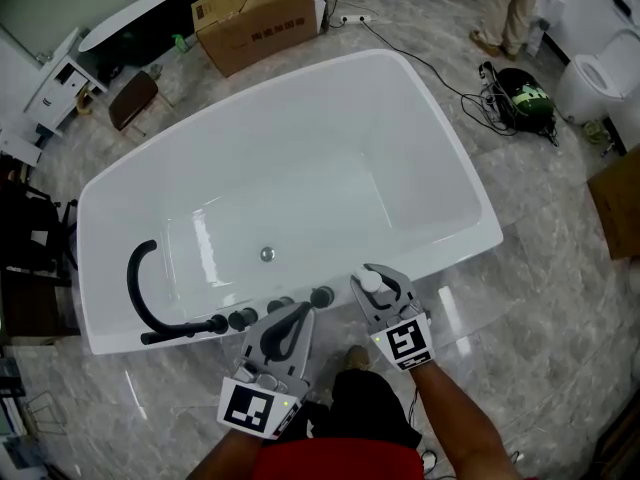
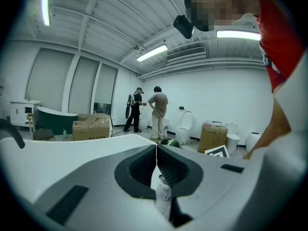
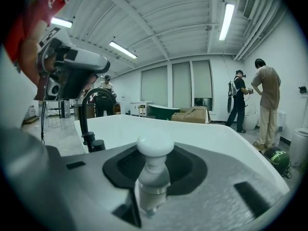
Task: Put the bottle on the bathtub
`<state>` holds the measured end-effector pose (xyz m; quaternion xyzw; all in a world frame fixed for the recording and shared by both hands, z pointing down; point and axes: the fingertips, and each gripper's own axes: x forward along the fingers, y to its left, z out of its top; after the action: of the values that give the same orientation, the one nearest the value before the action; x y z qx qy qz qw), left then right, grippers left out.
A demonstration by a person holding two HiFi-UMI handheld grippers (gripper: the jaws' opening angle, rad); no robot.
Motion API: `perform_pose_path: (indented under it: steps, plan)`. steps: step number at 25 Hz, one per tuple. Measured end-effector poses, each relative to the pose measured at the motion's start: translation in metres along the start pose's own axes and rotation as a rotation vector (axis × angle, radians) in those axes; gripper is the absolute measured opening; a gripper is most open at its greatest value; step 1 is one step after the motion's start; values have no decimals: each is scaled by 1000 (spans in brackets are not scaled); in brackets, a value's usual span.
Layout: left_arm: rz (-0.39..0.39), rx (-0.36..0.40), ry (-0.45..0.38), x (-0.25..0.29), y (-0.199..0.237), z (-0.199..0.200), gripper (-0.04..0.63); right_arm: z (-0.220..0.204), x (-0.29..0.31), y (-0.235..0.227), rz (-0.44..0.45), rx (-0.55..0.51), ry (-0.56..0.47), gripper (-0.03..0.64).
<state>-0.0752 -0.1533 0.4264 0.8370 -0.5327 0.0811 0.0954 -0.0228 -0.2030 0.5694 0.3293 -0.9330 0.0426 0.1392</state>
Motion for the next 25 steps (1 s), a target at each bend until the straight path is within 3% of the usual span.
perform_pose_path:
  steps: [5,9,16,25]
  plan:
    - [-17,-1,-3,2,-8,1,11,1,-4,1,-4,-7,6,211]
    - [-36,-1,-12,-4,-15,3,11,5,-18,3,-27,2,8,235]
    - [-100,4,-56,-37,-33,15,11,54,-72,20,-108,22,-64,223]
    - [-175,14,-149,-136,-58,50,11,150,-171,114,-217,59,-203,121]
